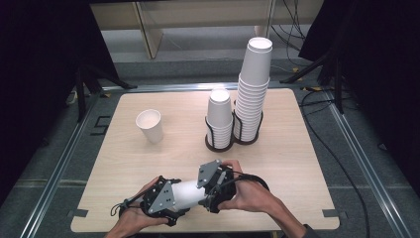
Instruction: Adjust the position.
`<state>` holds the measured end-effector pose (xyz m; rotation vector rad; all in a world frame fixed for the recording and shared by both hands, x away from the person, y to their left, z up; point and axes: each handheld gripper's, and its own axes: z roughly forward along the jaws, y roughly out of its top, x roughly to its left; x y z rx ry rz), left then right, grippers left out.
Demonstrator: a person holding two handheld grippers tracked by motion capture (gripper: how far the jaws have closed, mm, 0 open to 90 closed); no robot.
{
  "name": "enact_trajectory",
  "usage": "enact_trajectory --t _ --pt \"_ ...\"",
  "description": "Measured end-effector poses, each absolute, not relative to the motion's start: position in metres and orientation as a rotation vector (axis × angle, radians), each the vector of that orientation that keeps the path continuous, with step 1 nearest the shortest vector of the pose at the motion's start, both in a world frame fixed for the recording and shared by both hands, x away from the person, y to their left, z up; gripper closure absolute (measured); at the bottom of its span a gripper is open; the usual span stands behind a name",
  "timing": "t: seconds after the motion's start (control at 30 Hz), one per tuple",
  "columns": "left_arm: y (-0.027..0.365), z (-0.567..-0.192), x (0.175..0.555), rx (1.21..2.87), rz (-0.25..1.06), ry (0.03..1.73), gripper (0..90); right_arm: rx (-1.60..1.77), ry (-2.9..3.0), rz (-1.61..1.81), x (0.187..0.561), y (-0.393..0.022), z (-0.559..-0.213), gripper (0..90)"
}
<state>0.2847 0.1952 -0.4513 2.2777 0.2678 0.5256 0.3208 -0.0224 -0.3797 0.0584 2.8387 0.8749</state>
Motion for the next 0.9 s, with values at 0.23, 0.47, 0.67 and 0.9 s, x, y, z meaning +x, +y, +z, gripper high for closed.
enact_trajectory --t 0.23,0.47,0.67,0.9 --pt "0.192 -0.45 0.281 2.3 0.533 0.236 13.2 -0.043 2.881 0.744 0.317 -0.011 -0.389 19.8" --pt "0.191 -0.448 0.28 2.347 0.571 0.169 13.2 -0.073 2.909 0.668 0.315 -0.006 -0.399 22.4" --pt "0.191 -0.452 0.28 2.306 0.531 0.194 10.3 -0.087 2.914 0.659 0.315 -0.006 -0.401 23.6" --pt "0.198 -0.456 0.285 2.171 0.453 0.219 7.2 -0.126 2.895 0.694 0.32 -0.013 -0.399 23.5"
